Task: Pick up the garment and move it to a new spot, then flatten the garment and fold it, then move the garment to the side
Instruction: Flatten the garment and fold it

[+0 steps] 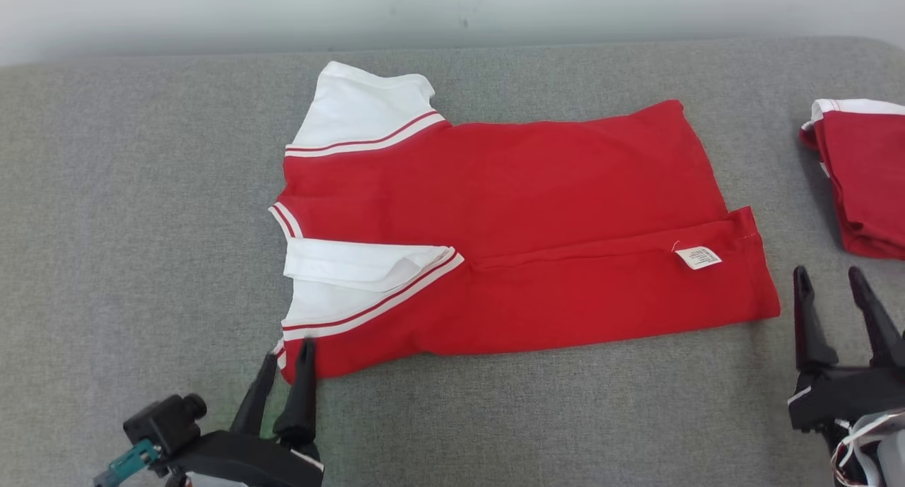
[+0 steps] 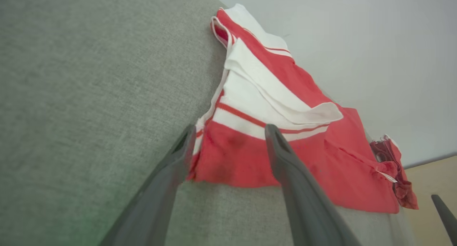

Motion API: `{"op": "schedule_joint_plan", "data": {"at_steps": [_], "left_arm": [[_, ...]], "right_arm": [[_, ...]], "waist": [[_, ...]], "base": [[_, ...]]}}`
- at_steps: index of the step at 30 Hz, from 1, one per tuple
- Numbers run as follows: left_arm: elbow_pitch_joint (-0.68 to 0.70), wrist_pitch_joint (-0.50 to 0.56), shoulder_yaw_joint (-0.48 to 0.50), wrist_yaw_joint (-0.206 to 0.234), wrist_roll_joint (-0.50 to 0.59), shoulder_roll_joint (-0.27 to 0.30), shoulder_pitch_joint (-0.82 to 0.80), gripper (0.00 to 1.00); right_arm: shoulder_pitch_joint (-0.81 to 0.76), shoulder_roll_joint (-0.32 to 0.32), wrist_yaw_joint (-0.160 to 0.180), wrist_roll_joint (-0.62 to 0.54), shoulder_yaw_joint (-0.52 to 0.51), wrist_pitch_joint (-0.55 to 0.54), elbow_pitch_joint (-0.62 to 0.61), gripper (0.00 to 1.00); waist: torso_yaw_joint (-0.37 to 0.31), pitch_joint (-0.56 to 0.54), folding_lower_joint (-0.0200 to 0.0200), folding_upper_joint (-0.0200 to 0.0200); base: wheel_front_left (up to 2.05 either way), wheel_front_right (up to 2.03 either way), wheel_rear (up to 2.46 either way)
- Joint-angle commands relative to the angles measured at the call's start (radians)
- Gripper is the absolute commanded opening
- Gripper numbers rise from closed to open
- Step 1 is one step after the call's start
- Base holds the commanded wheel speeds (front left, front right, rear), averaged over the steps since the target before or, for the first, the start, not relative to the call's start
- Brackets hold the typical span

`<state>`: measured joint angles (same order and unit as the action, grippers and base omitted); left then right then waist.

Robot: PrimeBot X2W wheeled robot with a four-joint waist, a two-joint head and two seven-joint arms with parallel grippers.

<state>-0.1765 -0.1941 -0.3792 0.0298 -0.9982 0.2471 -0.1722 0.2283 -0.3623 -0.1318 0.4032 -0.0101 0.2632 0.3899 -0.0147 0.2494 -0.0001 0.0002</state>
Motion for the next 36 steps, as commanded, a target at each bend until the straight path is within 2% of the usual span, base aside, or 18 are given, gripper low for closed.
{"op": "schedule_joint_plan", "data": {"at_steps": [1, 6, 9, 13, 14, 15, 16, 20, 21, 22, 23, 24, 31, 36], "left_arm": [[-0.005, 0.020, -0.001, 0.020, -0.009, 0.003, 0.015, 1.00], [-0.020, 0.109, -0.004, 0.097, -0.043, 0.002, 0.034, 1.00], [-0.017, 0.128, 0.004, 0.114, -0.061, 0.000, 0.034, 1.00], [-0.016, 0.124, 0.013, 0.110, -0.067, 0.004, 0.019, 0.98], [-0.015, 0.123, 0.010, 0.106, -0.062, 0.007, 0.015, 0.42], [-0.015, 0.127, 0.007, 0.104, -0.061, 0.007, 0.014, 0.16], [-0.015, 0.128, 0.005, 0.099, -0.061, 0.007, 0.013, 0.00], [-0.009, 0.128, 0.001, 0.085, -0.060, 0.012, 0.012, 0.00], [-0.009, 0.127, 0.001, 0.085, -0.061, 0.013, 0.014, 0.00], [-0.009, 0.127, 0.001, 0.083, -0.063, 0.014, 0.017, 0.00], [-0.008, 0.125, 0.000, 0.078, -0.064, 0.015, 0.020, 0.00], [-0.007, 0.125, -0.002, 0.074, -0.064, 0.016, 0.023, 0.00], [0.016, 0.110, -0.003, 0.055, -0.061, 0.030, 0.056, 0.00], [0.069, 0.106, 0.002, 0.061, -0.067, 0.052, 0.112, 0.00]], "right_arm": [[-0.010, 0.004, 0.003, -0.002, -0.005, 0.002, -0.006, 1.00], [-0.021, 0.025, 0.003, 0.011, 0.019, 0.002, 0.025, 1.00], [-0.001, 0.031, 0.003, 0.027, 0.045, 0.002, 0.067, 1.00], [0.038, 0.033, 0.003, 0.071, 0.096, 0.002, 0.128, 1.00], [0.047, 0.034, 0.003, 0.084, 0.105, 0.002, 0.144, 1.00], [0.057, 0.033, 0.003, 0.095, 0.115, 0.002, 0.161, 1.00], [0.067, 0.033, 0.003, 0.106, 0.122, 0.002, 0.178, 1.00], [0.101, 0.036, 0.003, 0.170, 0.153, -0.001, 0.264, 1.00], [0.107, 0.039, 0.003, 0.189, 0.163, -0.004, 0.281, 0.92], [0.114, 0.039, 0.003, 0.208, 0.179, -0.008, 0.295, 0.63], [0.118, 0.035, 0.003, 0.223, 0.195, -0.006, 0.305, 0.16], [0.120, 0.032, 0.003, 0.238, 0.210, -0.006, 0.312, 0.00], [0.094, -0.013, 0.003, 0.317, 0.281, 0.002, 0.288, 0.00], [0.032, -0.053, 0.003, 0.342, 0.278, 0.003, 0.211, 0.00]], "waist": [[-0.003, -0.001, 0.0001, -0.0002], [-0.013, 0.001, 0.0001, -0.0002], [-0.014, 0.006, 0.0001, -0.0002], [-0.014, 0.016, 0.0001, -0.0002], [-0.013, 0.018, 0.0001, -0.0002], [-0.012, 0.019, 0.0001, -0.0002], [-0.011, 0.020, 0.0001, -0.0002], [-0.004, 0.017, 0.0001, -0.0002], [-0.004, 0.016, 0.0001, -0.0002], [-0.005, 0.014, 0.0001, -0.0002], [-0.005, 0.012, 0.0001, -0.0002], [-0.005, 0.010, 0.0001, -0.0002], [-0.014, -0.012, 0.0001, -0.0002], [-0.021, -0.030, 0.0001, -0.0002]], "base": [[0.00, 0.00, 0.00], [0.00, 0.00, 0.00], [0.00, 0.00, 0.00], [0.00, 0.00, 0.00], [0.00, 0.00, 0.00], [0.00, 0.00, 0.00], [0.00, 0.00, 0.00], [0.00, 0.00, 0.00], [0.00, 0.00, 0.00], [0.00, 0.00, 0.00], [0.00, 0.00, 0.00], [0.00, 0.00, 0.00], [0.00, 0.00, 0.00], [0.00, 0.00, 0.00]]}}
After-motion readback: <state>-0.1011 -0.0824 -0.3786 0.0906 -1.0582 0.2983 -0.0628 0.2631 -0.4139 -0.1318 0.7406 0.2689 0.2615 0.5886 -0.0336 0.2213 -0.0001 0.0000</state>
